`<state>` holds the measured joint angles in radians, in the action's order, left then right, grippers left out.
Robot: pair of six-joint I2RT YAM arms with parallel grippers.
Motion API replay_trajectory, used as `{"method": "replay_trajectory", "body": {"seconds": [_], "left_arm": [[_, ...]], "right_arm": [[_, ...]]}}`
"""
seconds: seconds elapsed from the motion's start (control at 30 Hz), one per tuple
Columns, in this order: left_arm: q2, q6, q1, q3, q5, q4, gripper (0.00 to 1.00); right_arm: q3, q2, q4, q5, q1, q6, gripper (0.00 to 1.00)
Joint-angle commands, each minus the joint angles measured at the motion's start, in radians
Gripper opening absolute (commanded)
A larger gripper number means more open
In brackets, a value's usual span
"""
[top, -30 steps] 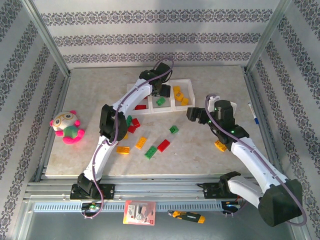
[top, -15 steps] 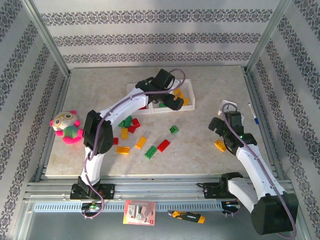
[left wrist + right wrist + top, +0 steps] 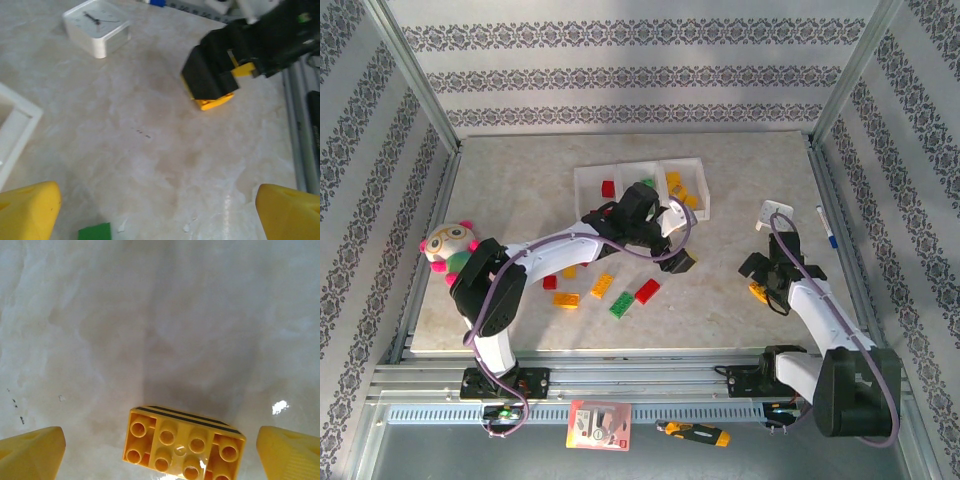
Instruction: Sort the legos into containers by color
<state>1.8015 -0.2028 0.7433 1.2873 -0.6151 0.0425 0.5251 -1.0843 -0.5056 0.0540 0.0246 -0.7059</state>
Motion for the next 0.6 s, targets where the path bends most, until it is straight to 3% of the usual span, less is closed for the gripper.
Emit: {"method": "replay_trajectory", "body": {"seconds": [0.0,0.27,0.3,0.57], "left_arm": [[-0.043,-0.067,0.014,-0.018,-0.104,-0.092,0.99],[-0.045,-0.104,0.014,-0.029,-0.132,-0.09,0.99],[-0.043,-0.101,0.014,-0.029,-0.133,-0.094,0.99],[-0.041,-0.104,0.015,-0.034,-0.13,-0.102,0.99]], "right_arm": [[-0.016,-0.028,0.048,-0.03,0.012,-0.012,0.97],[-0.031,-0.128,0.094,-0.043,0.023,-0.042,0.91],[-0.029,-0.14,0.093,-0.048,0.024,-0.045,0.86],[-0.028,-0.152,0.089,-0.06,0.025,-0.039,0.73]]}}
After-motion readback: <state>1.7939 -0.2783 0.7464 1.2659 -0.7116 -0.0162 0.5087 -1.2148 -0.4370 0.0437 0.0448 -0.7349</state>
